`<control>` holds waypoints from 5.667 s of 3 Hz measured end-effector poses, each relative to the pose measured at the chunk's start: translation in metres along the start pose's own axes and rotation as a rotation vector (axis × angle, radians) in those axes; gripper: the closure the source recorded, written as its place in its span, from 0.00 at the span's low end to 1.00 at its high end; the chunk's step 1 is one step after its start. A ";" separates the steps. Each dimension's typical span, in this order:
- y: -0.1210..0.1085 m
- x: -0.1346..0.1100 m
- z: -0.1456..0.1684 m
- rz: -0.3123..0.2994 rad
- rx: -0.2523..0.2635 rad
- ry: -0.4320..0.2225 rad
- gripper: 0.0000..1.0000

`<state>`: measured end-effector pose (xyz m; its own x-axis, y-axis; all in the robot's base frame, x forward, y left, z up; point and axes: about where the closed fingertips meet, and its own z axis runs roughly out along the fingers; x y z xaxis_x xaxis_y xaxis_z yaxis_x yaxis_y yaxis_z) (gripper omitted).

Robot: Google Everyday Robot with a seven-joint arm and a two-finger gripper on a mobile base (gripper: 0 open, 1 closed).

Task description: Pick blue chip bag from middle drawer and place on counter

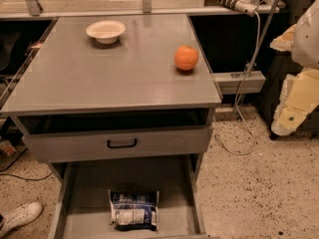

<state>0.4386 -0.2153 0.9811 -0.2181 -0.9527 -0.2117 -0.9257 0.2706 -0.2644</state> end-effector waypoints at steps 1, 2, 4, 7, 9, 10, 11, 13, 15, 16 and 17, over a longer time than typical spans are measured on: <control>0.000 0.000 0.000 0.000 0.000 0.000 0.00; 0.021 -0.003 0.014 -0.003 -0.028 -0.041 0.00; 0.114 -0.031 0.083 0.024 -0.138 -0.122 0.00; 0.149 -0.031 0.126 0.038 -0.220 -0.157 0.00; 0.201 -0.045 0.238 0.113 -0.367 -0.254 0.00; 0.201 -0.045 0.238 0.113 -0.367 -0.254 0.00; 0.204 -0.054 0.255 0.111 -0.358 -0.275 0.00; 0.190 -0.101 0.346 0.139 -0.334 -0.376 0.00; 0.193 -0.104 0.361 0.157 -0.331 -0.405 0.00; 0.195 -0.112 0.388 0.151 -0.297 -0.417 0.00; 0.177 -0.127 0.437 0.143 -0.232 -0.445 0.00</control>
Offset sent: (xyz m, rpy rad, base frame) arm -0.0418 0.0288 -0.0549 0.1208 0.0607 0.0559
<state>0.4379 0.0137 0.5503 -0.2418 -0.7438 -0.6232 -0.9514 0.3079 0.0016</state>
